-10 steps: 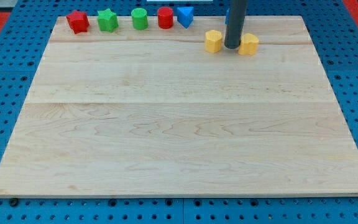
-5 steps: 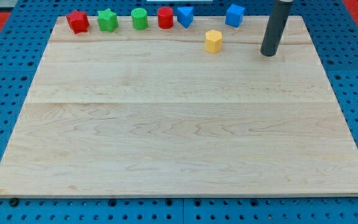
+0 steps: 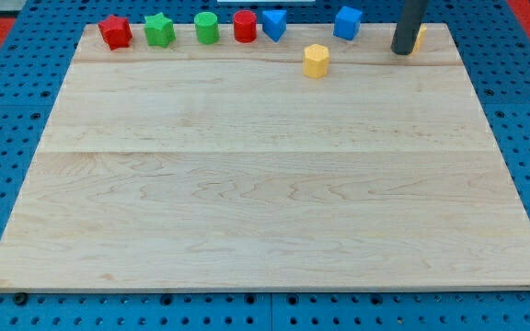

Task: Move the yellow heart to the top right corner

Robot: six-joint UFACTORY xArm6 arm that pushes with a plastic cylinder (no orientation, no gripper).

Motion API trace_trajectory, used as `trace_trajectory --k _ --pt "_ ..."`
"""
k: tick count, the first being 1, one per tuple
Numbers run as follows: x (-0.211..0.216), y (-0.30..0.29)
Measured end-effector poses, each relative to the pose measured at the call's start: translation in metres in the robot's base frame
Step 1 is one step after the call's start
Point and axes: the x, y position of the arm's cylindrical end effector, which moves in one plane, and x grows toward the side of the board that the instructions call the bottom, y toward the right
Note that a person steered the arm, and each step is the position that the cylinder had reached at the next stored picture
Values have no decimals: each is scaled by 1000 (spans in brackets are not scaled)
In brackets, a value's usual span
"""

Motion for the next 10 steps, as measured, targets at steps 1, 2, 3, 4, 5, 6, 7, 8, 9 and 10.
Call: trace_trajectory --k 1,2,3,4,5,6,7,8,9,10 --pt "-6 3" --pt "-14 10" --pt "-23 17" --pt "-11 15" --pt "-5 15" --pt "-4 21" --pt "-4 29" --pt "-5 37" --pt "-21 39" --pt "-27 39"
